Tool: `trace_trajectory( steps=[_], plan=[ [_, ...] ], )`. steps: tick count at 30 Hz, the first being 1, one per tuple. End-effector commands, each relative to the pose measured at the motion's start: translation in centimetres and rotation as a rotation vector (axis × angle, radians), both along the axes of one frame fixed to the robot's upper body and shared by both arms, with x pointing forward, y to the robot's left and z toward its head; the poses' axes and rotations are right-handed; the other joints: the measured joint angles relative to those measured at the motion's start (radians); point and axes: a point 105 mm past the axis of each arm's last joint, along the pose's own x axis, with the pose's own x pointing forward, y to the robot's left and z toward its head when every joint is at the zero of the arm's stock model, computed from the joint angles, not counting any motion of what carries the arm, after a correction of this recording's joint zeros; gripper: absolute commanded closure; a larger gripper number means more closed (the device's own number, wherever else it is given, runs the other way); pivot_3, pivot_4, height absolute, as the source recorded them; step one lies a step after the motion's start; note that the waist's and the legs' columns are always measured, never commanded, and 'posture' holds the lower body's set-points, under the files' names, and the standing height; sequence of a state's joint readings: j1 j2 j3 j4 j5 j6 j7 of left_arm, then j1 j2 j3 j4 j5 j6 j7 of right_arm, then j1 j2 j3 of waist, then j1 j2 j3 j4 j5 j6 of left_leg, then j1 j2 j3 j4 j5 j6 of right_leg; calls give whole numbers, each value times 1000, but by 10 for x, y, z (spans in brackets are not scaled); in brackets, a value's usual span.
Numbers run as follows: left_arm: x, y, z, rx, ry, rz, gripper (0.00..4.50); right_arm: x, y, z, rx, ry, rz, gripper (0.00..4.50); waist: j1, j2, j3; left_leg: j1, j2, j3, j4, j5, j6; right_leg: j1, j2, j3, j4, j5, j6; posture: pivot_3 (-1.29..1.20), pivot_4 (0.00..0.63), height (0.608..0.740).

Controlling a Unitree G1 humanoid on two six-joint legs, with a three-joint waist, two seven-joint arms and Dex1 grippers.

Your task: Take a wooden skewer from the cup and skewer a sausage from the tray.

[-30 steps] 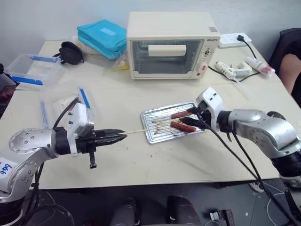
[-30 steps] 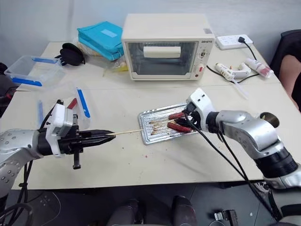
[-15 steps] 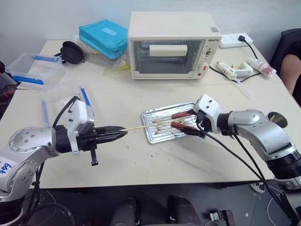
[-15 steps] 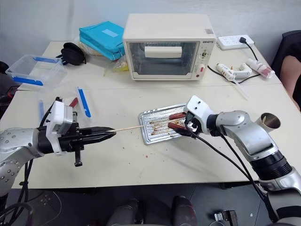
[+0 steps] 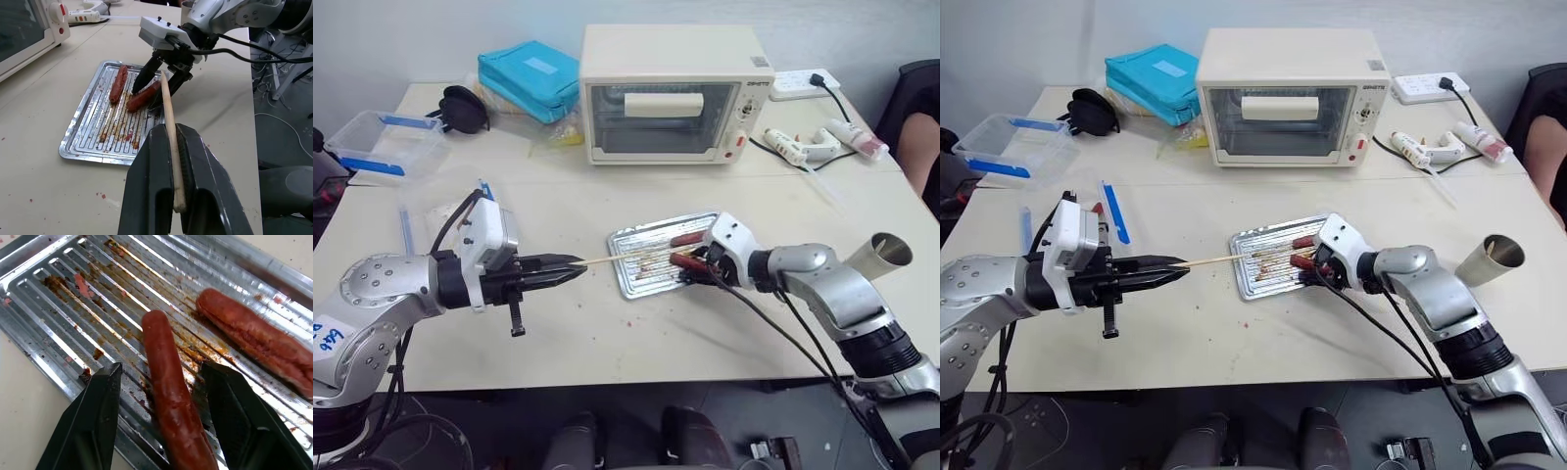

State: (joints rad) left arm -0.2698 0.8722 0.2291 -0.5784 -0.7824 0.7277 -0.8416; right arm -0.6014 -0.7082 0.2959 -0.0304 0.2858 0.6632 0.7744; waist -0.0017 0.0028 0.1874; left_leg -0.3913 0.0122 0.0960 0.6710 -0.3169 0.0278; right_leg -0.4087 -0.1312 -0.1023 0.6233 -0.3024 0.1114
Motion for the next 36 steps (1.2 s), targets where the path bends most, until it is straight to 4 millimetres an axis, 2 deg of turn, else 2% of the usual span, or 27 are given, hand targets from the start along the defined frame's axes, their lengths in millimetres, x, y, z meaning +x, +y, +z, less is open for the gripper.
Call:
trace_trajectory(
  steps=[1,8,11,14,18,21,26,36],
  plan=[
    [-2,-1,8,-3,-35,-13,4500,6,-1,2,-10,-23,-5,2257,0,0,0,0,0,0,0,0,0,0,0,0,0,0,0,0,150,740],
    [-1,0,8,-6,-37,-5,4500,5,3,13,14,-33,14,4287,0,0,0,0,0,0,3,0,0,1,0,0,2,0,0,0,150,740],
    [2,3,8,-12,-28,2,4500,1,4,28,41,-45,46,4287,1,0,0,0,0,-1,3,0,0,0,0,0,2,0,0,0,150,740],
    [3,8,9,-21,4,-3,4500,-5,4,57,80,-111,157,4287,0,0,0,0,0,0,3,0,0,0,0,0,2,0,0,0,150,740],
    [-1,11,14,-33,57,-51,4500,-27,0,88,85,-166,382,4287,2,0,0,0,0,-1,3,0,0,0,0,0,2,0,0,0,150,740],
    [-4,12,15,-17,81,-85,4500,-45,-2,99,93,-159,523,4287,1,-1,0,0,0,-1,3,-1,0,1,0,-1,1,0,0,0,150,740],
    [-9,8,12,20,86,-133,4500,-70,6,110,97,-164,701,4287,0,-1,0,0,1,-1,3,-1,0,1,1,0,2,0,0,0,150,740],
    [-11,1,11,33,72,-168,4500,-88,20,100,69,-162,780,4287,2,-1,0,0,0,-1,5,-1,0,1,0,0,2,0,0,0,150,740]
  ],
)
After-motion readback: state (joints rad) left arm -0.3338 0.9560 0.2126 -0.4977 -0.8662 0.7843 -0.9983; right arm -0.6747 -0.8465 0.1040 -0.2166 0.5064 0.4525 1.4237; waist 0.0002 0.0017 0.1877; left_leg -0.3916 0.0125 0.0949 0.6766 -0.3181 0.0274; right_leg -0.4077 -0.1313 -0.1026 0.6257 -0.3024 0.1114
